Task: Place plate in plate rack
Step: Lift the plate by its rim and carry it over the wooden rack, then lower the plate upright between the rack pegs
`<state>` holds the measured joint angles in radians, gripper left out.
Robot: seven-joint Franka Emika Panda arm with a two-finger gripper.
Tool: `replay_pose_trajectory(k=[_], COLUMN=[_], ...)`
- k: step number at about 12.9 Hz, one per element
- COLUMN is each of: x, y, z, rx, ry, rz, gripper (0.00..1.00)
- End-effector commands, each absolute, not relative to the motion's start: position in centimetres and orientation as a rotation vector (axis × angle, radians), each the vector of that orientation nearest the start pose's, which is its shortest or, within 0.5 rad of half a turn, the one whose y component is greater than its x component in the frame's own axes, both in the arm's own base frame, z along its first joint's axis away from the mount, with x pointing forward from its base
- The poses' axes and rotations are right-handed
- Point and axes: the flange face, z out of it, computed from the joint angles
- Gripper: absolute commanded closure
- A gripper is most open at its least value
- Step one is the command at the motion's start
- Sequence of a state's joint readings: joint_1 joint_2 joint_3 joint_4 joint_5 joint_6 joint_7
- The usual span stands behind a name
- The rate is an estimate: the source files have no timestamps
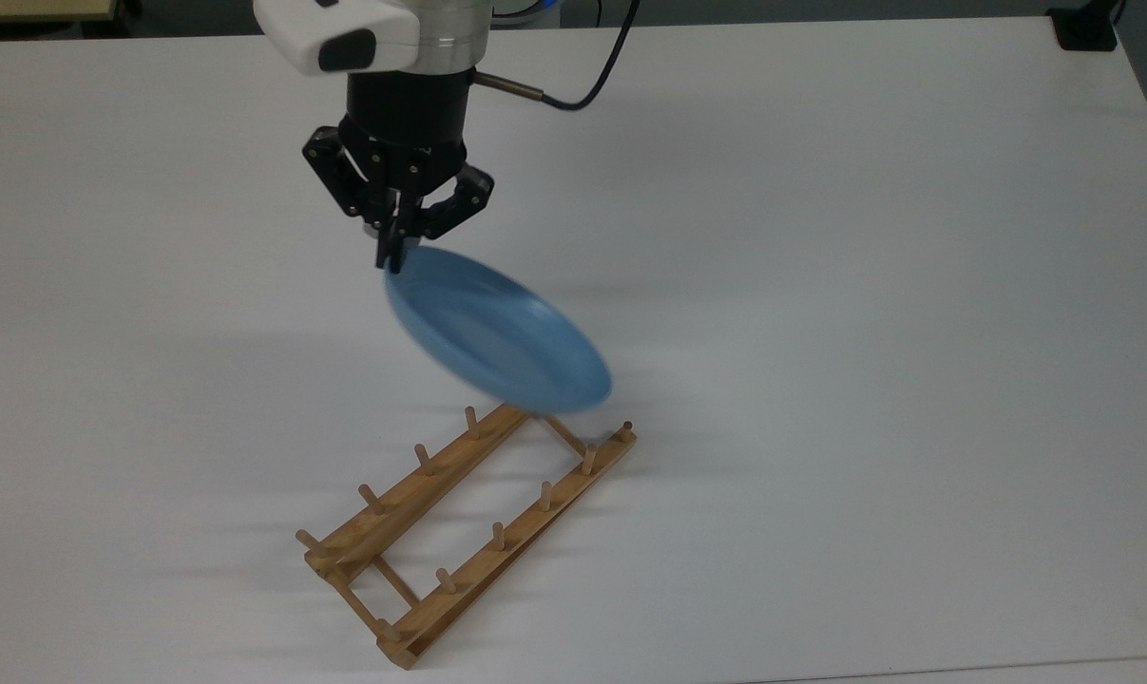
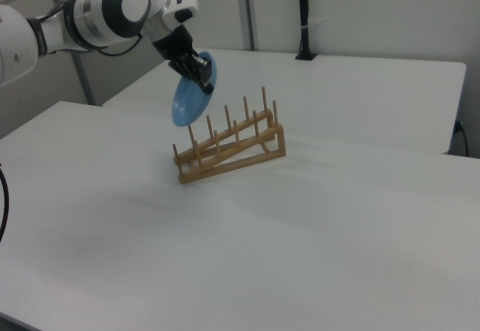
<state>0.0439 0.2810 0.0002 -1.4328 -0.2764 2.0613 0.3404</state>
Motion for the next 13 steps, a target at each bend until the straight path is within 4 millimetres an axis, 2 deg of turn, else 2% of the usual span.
replay_pose_trajectory(k=[1, 3, 4, 5, 6, 8, 11, 13], x=[69.0, 69.9, 70.2, 70.6, 71.1, 71.6, 71.5, 71.7], y=[2.1, 2.4, 2.6, 2.7, 3.0, 5.0, 5.7, 6.5], z=[58.4, 57.9, 57.5, 56.6, 54.7, 51.5, 49.9, 47.8], rx=[-3.158, -3.113, -3.131, -3.148, -3.167, -3.239, -3.276, -3.326], ry=[0.639, 0.699, 0.670, 0.658, 0.639, 0.521, 0.460, 0.384], rz=[-0.991, -1.119, -1.169, -1.222, -1.248, -1.256, -1.242, -1.232], gripper=[1.00, 1.00, 1.00, 1.00, 1.00, 1.00, 1.00, 1.00])
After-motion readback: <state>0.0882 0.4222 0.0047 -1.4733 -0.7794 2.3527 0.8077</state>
